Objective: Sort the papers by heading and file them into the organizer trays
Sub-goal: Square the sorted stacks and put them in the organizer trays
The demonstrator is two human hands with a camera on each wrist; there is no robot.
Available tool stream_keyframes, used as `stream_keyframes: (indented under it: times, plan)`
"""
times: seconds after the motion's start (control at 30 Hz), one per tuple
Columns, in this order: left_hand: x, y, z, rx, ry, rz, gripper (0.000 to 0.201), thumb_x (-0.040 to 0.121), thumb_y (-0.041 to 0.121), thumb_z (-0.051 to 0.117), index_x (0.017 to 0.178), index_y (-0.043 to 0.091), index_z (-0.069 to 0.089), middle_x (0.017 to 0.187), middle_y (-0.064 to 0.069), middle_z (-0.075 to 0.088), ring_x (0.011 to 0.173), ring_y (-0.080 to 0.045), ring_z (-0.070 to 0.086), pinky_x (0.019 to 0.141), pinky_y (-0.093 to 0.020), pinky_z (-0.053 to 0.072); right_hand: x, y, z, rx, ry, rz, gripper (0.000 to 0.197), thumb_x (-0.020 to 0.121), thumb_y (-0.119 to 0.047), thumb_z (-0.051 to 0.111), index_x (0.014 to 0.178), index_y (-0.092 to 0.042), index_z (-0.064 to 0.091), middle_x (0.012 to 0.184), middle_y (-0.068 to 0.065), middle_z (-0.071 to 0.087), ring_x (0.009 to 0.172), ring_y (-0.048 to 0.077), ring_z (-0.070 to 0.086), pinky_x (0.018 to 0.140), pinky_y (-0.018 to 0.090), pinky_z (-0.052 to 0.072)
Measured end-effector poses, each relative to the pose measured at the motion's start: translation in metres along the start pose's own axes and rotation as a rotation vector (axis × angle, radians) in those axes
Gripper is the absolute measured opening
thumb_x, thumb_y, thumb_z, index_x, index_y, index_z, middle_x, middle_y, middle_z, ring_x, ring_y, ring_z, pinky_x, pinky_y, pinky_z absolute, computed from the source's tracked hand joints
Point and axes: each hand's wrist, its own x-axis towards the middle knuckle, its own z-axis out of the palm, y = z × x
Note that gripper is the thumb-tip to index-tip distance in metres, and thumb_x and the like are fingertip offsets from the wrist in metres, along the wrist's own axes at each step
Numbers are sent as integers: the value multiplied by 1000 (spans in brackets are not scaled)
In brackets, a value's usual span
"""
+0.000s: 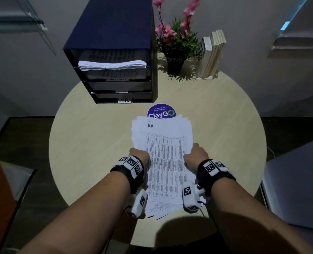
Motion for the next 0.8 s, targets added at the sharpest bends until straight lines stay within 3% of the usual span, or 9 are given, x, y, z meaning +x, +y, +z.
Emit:
stream_keyframes:
  times: [0.03, 0.1, 0.23, 0.33, 0.37, 0.43, 0.5, 0.67, 0.8]
  plan:
    - [5, -12, -5, -66, 38, -16, 38, 95, 10, 56, 132, -1, 53, 125, -16, 60, 119, -29, 57, 78, -27, 43, -3, -7, 5, -31, -6, -15, 50, 87, -23, 56, 131, -6, 42, 134, 17, 45, 121, 39, 47, 99, 39, 45]
    - [13, -30, -18, -3, 78, -29, 37, 93, 9, 55, 128, -4, 52, 116, -19, 62, 106, -35, 60, 74, -31, 45, -9, -17, 16, -70, 1, -55, 53, 87, -25, 55, 136, -10, 40, 138, 15, 36, 126, 39, 38, 101, 41, 41]
    - [14, -55, -33, -119, 150, 8, 16, 95, 11, 51, 110, 5, 48, 83, -6, 51, 78, -25, 51, 71, -30, 38, -17, -37, 31, 58, -11, -149, 61, 90, -20, 55, 145, -16, 31, 145, 12, 34, 128, 34, 39, 99, 38, 43]
    - [8, -68, -48, -233, 179, 107, 19, 92, 6, 51, 110, 11, 49, 88, -3, 55, 83, -23, 53, 73, -29, 40, -20, -44, 35, 274, -42, -126, 55, 89, -16, 56, 138, -21, 33, 106, 17, 62, 77, 25, 61, 60, 24, 47]
    - [6, -72, -54, -299, 190, 135, 23, 91, 1, 50, 111, 12, 51, 95, -4, 58, 89, -23, 54, 75, -29, 39, -21, -47, 34, 304, -28, -112, 54, 88, -18, 58, 136, -23, 35, 99, 16, 64, 74, 26, 61, 57, 23, 46]
    - [-2, -77, -68, -430, 221, 185, 33, 88, -5, 49, 113, 16, 53, 104, -4, 60, 96, -24, 56, 81, -30, 41, -20, -50, 32, 222, 65, -108, 55, 84, -27, 63, 135, -23, 43, 119, 13, 58, 106, 30, 59, 84, 32, 48]
    - [-5, -79, -83, -591, 232, 213, 46, 85, -11, 49, 120, 18, 57, 109, -4, 64, 102, -26, 59, 87, -33, 43, -17, -52, 30, 56, 133, -87, 65, 80, -34, 66, 140, -24, 43, 139, 10, 43, 131, 33, 40, 106, 38, 34]
    - [5, -93, -106, -456, 160, 137, 46, 87, -6, 56, 130, 11, 53, 121, -11, 63, 111, -32, 58, 101, -43, 45, -20, -51, 26, 8, 161, 134, 55, 88, -25, 58, 138, -8, 39, 142, 17, 32, 130, 38, 36, 106, 41, 34]
    - [13, -103, -93, -257, 120, 65, 28, 88, -3, 56, 113, 9, 56, 111, -15, 63, 95, -30, 57, 87, -35, 46, -26, -62, 37, -23, 105, 91, 44, 96, -23, 49, 134, -1, 42, 140, 23, 37, 128, 40, 41, 103, 40, 36]
